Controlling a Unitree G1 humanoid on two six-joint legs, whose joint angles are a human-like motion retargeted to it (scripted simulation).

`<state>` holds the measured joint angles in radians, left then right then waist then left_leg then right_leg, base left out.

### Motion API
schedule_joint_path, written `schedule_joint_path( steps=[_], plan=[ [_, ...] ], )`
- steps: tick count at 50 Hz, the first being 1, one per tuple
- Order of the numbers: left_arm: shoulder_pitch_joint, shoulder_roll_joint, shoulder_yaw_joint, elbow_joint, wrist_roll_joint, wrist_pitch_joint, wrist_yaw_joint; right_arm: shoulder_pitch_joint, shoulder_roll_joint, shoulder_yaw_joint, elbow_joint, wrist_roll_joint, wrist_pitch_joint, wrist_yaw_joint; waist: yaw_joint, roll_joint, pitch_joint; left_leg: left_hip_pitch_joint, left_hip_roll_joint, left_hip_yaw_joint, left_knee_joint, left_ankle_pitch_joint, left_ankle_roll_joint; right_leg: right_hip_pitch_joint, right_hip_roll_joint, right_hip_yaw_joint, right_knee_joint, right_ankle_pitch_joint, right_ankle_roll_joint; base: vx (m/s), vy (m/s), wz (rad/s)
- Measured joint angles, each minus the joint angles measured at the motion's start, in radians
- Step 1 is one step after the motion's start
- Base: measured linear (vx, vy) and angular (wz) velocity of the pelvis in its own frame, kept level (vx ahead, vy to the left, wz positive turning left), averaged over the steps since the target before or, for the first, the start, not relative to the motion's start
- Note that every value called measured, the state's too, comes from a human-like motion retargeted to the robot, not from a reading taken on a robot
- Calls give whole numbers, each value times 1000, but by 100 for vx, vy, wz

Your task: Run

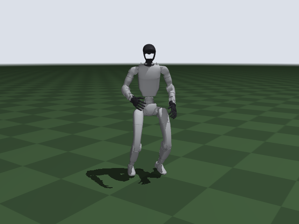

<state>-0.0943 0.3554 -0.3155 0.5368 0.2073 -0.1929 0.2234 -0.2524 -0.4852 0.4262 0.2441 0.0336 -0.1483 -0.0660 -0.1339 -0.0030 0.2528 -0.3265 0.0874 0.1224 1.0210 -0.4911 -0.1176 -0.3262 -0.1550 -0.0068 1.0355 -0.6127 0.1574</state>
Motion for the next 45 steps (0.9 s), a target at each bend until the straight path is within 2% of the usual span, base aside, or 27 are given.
schedule_joint_path(
  steps=[12, 24, 35, 45],
  plan=[
    [41, -40, -34, 280, 58, 12, -78, 100, 34, 18, 206, -6, 0, 82, 16, 0, -11, 11, 12, 5, -75, -30, 13, 19, 9, -24, -84, 17, 12, 0, 0, 0],
    [21, -44, -82, 354, 66, 16, -141, 106, 53, 43, 331, -12, 19, 146, 21, -9, -22, 32, 7, 12, -116, -38, 14, 44, 4, -31, -126, 18, 14, 0, 0, 0],
    [34, -27, -84, 267, 16, -10, -144, 143, 45, 23, 292, 14, 7, 128, 28, -7, -12, 18, 10, 1, -41, -34, 1, 52, 2, -30, -86, -11, 6, 0, 0, 0],
    [10, 12, -72, 16, -34, -63, -89, 91, 4, -56, -16, 45, -39, 13, 40, -4, 12, -66, 5, -20, 174, -83, 5, -14, -19, 1, 128, -112, -11, 1, -2, 2]
  ],
)
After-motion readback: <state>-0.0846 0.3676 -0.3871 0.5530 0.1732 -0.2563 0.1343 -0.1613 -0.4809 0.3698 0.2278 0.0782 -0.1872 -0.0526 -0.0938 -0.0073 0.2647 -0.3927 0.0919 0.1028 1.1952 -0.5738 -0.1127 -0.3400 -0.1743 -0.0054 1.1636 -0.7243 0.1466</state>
